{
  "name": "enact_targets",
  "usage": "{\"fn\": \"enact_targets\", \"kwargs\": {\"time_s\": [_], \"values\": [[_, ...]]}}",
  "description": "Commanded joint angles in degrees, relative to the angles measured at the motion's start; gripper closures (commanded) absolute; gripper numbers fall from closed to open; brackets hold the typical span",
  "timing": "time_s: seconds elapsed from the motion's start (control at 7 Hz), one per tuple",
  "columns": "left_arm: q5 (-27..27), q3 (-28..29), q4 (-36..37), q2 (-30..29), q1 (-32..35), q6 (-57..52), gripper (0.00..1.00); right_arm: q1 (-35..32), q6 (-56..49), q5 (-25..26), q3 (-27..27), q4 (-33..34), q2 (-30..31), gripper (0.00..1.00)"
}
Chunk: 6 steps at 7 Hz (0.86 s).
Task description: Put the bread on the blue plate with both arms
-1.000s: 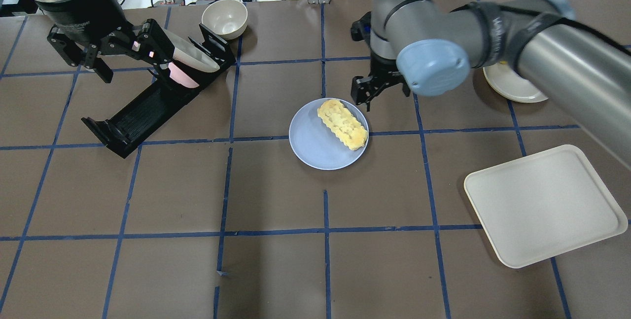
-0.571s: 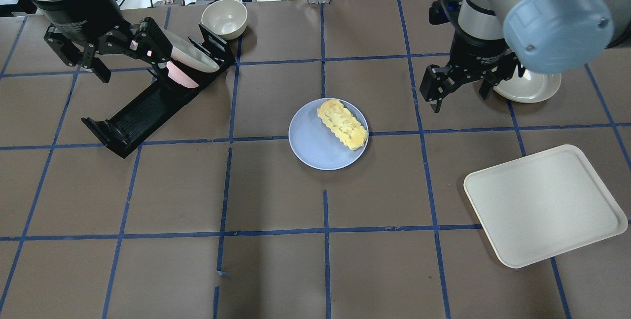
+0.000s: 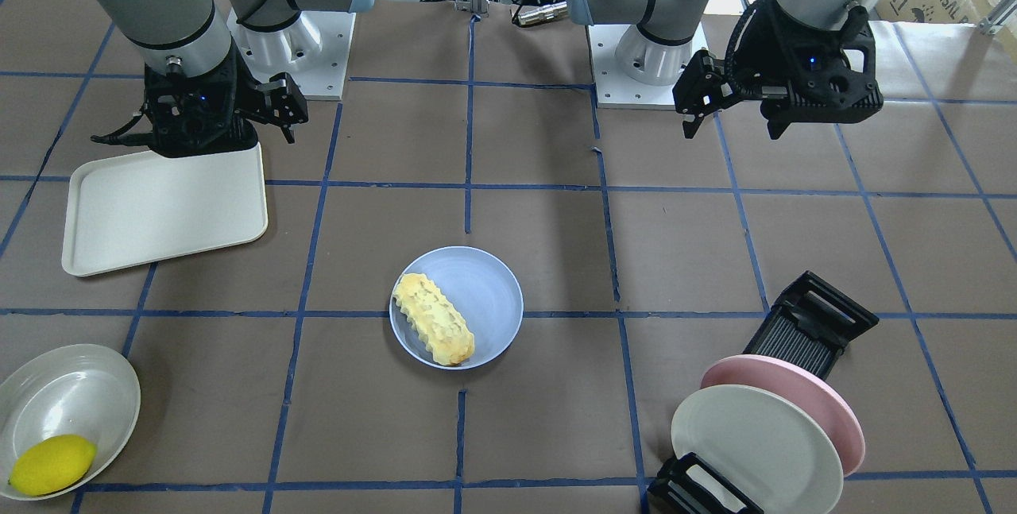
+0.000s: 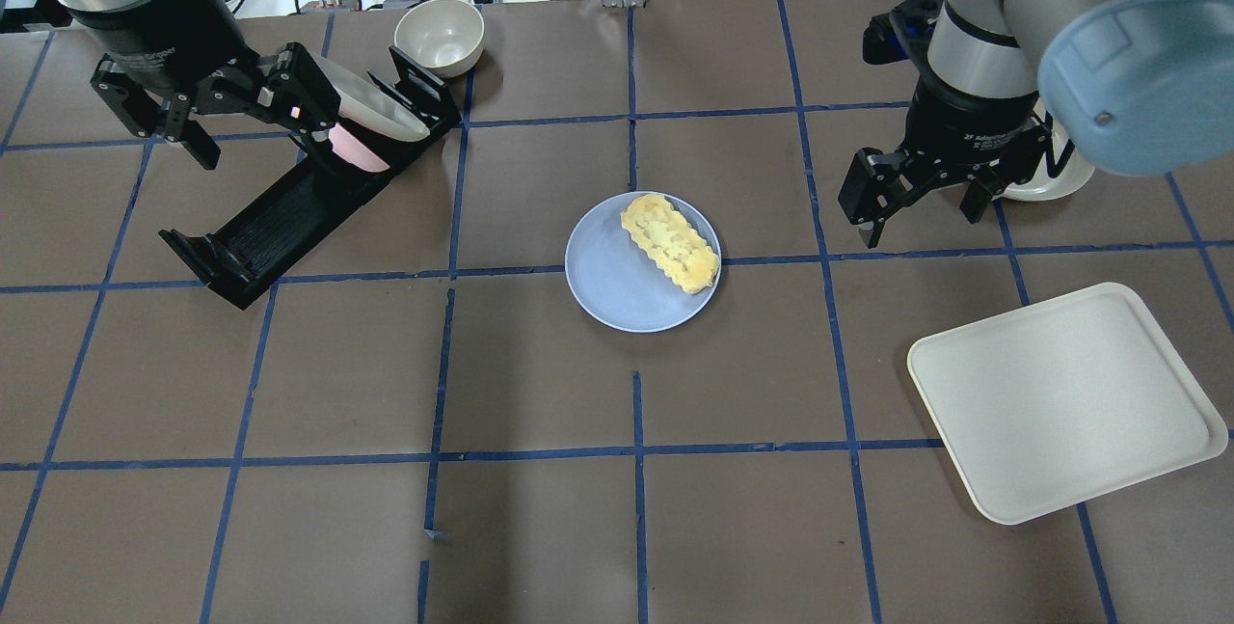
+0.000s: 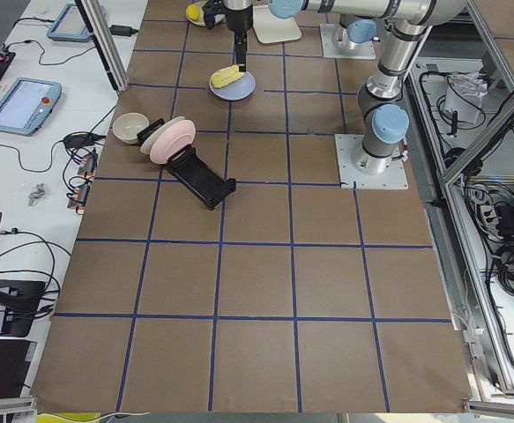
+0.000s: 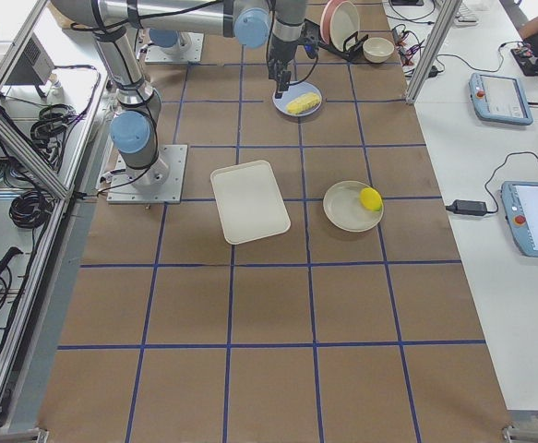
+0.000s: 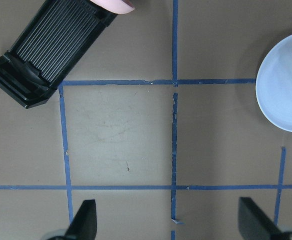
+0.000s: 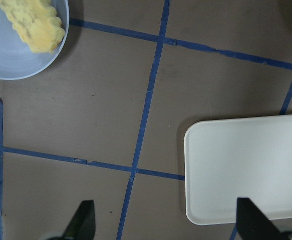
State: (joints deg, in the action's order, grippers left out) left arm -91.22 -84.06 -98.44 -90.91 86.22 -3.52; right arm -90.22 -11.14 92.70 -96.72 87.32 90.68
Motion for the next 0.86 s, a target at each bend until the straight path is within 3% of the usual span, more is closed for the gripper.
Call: {"fn": "enact_targets", "kwargs": {"time_s": [0.0, 0.71], "values": [[-0.01, -0.05, 0.00, -0.06, 0.00, 0.00, 0.00, -0.04, -0.02, -1.81, -0.92, 0.13, 1.25, 0.02], [-0.01, -0.23, 0.00, 0.03, 0.00, 0.00, 0.00, -0.04, -0.28, -1.82, -1.36, 0.13, 1.34, 0.02]]}}
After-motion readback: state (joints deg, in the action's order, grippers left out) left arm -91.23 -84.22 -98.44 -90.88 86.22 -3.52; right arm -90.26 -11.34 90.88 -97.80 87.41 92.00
